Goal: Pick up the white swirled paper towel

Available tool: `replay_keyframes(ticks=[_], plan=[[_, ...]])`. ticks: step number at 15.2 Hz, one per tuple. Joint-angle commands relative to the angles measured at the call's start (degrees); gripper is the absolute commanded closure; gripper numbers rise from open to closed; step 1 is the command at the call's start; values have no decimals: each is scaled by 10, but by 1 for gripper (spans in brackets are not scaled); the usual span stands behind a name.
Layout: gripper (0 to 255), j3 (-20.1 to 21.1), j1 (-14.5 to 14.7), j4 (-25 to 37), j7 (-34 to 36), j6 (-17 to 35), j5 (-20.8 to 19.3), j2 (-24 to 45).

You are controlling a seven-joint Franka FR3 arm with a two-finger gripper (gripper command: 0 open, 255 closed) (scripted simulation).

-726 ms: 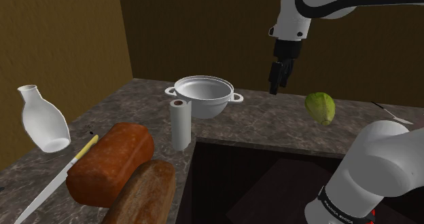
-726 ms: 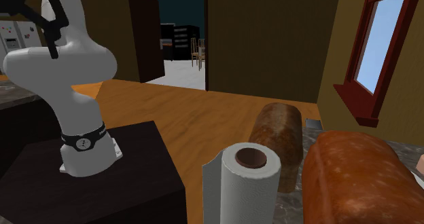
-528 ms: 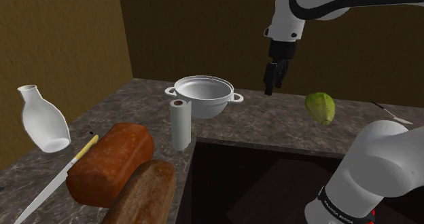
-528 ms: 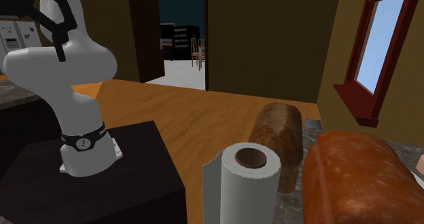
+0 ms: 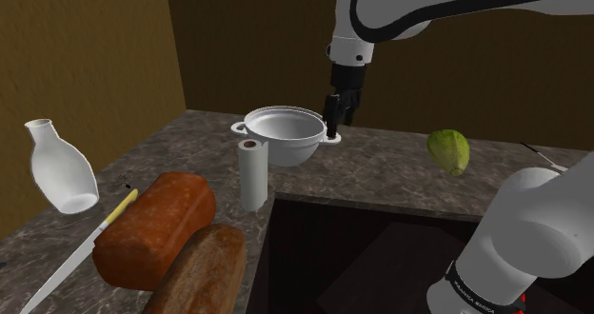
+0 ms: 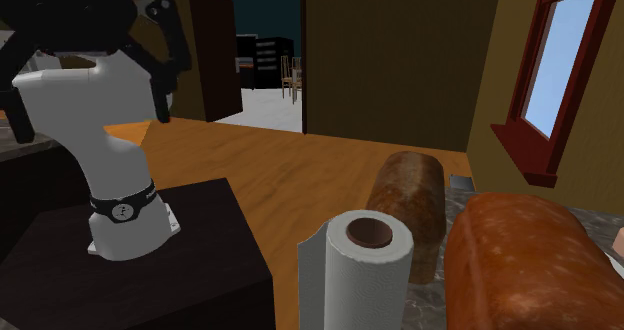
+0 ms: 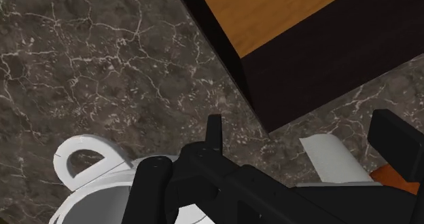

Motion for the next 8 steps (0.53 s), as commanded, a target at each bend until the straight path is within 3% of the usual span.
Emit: replay_keyframes(ticks=[1, 8], plan=[[0, 15, 6, 18, 12, 21, 1, 33], [0, 64, 20, 113, 59, 77, -19, 164]])
